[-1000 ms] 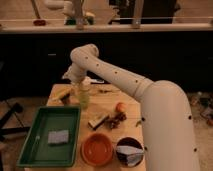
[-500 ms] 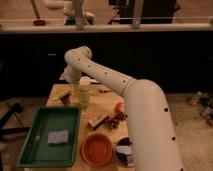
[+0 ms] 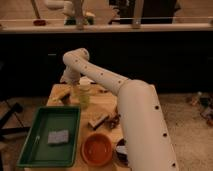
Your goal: Place banana in red bowl
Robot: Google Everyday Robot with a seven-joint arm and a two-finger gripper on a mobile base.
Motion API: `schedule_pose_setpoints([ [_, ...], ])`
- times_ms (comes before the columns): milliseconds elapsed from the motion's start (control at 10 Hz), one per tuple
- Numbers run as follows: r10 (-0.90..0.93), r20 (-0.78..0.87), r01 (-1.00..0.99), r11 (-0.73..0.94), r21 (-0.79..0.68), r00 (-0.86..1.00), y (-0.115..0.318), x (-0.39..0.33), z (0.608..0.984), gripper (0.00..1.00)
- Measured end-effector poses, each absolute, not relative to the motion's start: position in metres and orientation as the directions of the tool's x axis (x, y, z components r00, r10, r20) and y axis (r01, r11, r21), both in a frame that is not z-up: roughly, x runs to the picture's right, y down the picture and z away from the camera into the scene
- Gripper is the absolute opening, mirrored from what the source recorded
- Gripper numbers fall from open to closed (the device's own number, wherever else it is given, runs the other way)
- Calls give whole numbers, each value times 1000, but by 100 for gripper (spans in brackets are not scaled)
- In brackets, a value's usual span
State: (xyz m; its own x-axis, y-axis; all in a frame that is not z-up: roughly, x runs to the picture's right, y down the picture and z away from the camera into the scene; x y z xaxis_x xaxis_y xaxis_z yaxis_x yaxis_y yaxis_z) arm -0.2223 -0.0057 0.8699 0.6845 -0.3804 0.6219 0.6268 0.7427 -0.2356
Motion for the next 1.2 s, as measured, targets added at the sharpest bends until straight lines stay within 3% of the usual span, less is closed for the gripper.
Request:
schedule_pose_setpoints([
  [1200, -372, 621, 656, 684, -319, 690, 6, -228, 898, 80],
])
